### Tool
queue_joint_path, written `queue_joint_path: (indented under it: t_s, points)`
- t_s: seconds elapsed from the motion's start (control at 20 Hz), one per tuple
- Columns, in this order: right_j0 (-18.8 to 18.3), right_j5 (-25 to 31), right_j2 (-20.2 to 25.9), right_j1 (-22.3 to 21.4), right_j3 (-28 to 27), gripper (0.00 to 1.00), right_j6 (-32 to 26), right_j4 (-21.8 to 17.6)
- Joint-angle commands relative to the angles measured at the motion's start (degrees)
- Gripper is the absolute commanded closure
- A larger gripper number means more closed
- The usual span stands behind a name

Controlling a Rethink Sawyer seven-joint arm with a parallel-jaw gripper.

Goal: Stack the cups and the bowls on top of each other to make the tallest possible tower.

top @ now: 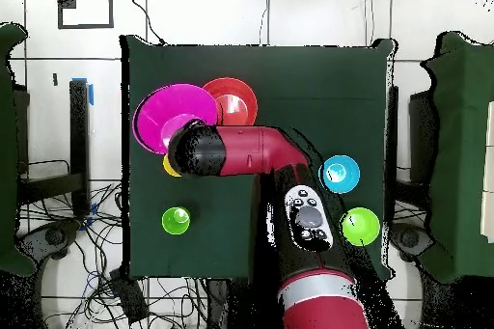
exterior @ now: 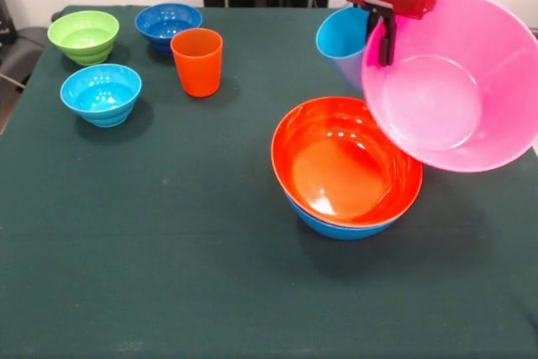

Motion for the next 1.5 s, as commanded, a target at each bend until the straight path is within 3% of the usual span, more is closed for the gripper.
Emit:
queue_joint_path:
  t_s: [0.05,0.95,1.5]
  points:
    - [-0.15,-6.61,2.79,3.16,0.11,1.0,-3.6,-5.46]
    - [-4.49,-6.38,8.25,1.68,3.77,1.0,-4.72,-3.81]
    - [-10.56,-4.95,12.17,0.19,6.1,1.0,-8.5,-5.68]
